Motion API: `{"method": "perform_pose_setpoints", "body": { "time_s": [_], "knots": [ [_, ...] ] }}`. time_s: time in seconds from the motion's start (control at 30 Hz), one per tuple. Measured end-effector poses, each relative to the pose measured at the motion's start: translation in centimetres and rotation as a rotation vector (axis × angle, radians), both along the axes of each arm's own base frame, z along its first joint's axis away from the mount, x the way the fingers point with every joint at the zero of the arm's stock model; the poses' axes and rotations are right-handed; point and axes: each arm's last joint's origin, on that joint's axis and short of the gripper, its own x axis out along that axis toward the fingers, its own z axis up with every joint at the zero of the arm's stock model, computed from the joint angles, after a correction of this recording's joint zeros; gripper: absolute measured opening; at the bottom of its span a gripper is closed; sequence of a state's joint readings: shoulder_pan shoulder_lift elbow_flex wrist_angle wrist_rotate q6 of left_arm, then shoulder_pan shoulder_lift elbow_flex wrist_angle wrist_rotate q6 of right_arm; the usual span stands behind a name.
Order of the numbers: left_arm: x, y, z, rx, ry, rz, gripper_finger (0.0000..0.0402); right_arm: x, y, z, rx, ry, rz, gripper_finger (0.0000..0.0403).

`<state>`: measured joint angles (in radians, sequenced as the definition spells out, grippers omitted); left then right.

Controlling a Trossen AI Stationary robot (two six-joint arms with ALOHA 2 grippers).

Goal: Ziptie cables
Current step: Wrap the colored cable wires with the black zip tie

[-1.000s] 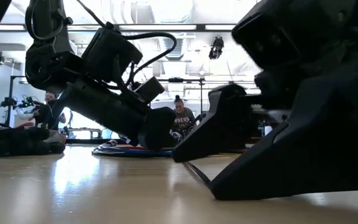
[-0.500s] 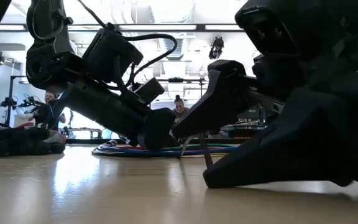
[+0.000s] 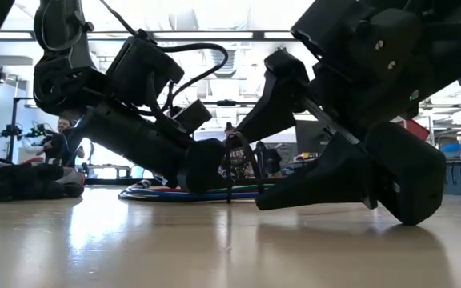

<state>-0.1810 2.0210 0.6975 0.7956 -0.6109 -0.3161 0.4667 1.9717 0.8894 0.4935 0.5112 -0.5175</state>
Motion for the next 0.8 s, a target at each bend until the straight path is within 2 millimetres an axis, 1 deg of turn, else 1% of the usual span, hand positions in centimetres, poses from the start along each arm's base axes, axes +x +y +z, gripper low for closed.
{"method": "perform_pose_setpoints", "body": {
  "time_s": [0.17,0.23,0.3,0.5,0.63,0.8],
  "knots": [
    [0.0,0.0,0.0,0.000,-0.001,0.000,0.0000,0.1,0.1,0.1,-0.011,-0.006,0.031,0.0357],
    [0.0,0.0,0.0,0.000,-0.001,0.000,0.0000,0.2,0.1,0.2,-0.007,-0.009,0.070,0.0357],
    [0.0,0.0,0.0,-0.001,-0.001,-0.001,0.0000,0.4,-0.1,0.1,0.005,-0.005,0.095,0.0357],
    [0.0,0.0,0.0,-0.002,-0.004,-0.004,0.0000,1.2,-1.1,0.2,0.062,-0.007,0.089,0.0351],
    [0.0,0.0,0.0,-0.003,-0.004,-0.004,0.0000,1.5,-1.6,0.2,0.091,-0.013,0.067,0.0324],
    [0.0,0.0,0.0,-0.002,-0.003,-0.004,0.0000,1.5,-1.6,0.2,0.131,-0.011,0.066,0.0272]
  ]
}}
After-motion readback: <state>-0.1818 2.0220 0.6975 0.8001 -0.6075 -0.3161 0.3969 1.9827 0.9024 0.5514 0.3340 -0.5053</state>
